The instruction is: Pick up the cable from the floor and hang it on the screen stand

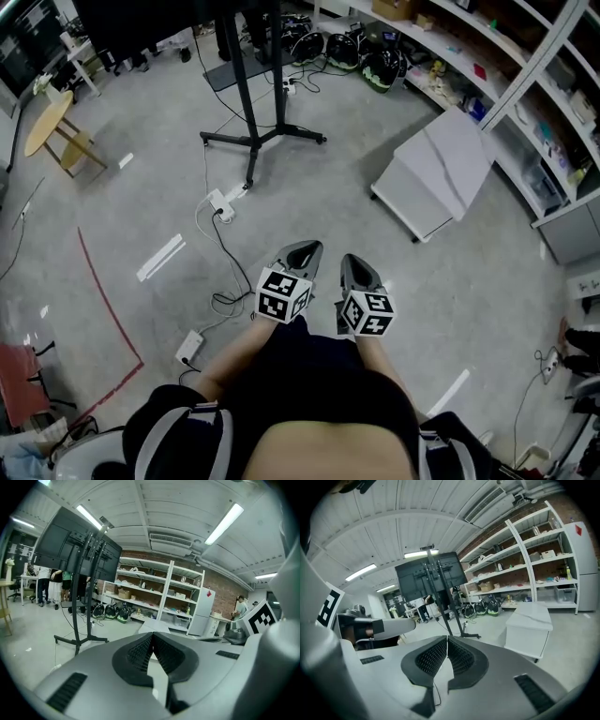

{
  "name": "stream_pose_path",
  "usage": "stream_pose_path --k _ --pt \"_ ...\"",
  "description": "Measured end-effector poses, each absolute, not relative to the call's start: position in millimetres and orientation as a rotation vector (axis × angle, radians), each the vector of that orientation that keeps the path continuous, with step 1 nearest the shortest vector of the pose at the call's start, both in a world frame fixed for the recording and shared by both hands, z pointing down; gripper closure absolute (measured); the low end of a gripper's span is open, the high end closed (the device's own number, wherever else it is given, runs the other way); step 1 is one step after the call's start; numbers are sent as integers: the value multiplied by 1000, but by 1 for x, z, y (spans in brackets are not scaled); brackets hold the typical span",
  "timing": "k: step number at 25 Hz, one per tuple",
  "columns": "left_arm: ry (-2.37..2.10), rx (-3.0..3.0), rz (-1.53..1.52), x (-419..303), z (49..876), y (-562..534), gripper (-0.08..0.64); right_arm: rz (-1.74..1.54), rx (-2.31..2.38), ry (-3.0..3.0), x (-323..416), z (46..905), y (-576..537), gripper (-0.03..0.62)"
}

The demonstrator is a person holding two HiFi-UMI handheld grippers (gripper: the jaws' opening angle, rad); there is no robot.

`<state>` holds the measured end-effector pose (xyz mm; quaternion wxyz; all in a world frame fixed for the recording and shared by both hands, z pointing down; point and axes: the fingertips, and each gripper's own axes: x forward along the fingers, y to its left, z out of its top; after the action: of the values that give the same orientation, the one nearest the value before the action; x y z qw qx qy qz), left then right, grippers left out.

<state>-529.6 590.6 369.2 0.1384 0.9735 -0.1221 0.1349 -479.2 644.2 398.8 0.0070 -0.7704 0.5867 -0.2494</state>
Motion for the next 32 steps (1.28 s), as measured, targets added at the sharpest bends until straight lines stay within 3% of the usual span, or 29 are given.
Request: stream_pose_path --k 21,32 --pt "-436 2730 434 -543 400 519 552 -801 -2369 1769 -457 415 572 568" --pt "-486 2739 421 -487 398 453 552 -793 -2327 1872 -407 414 495 568"
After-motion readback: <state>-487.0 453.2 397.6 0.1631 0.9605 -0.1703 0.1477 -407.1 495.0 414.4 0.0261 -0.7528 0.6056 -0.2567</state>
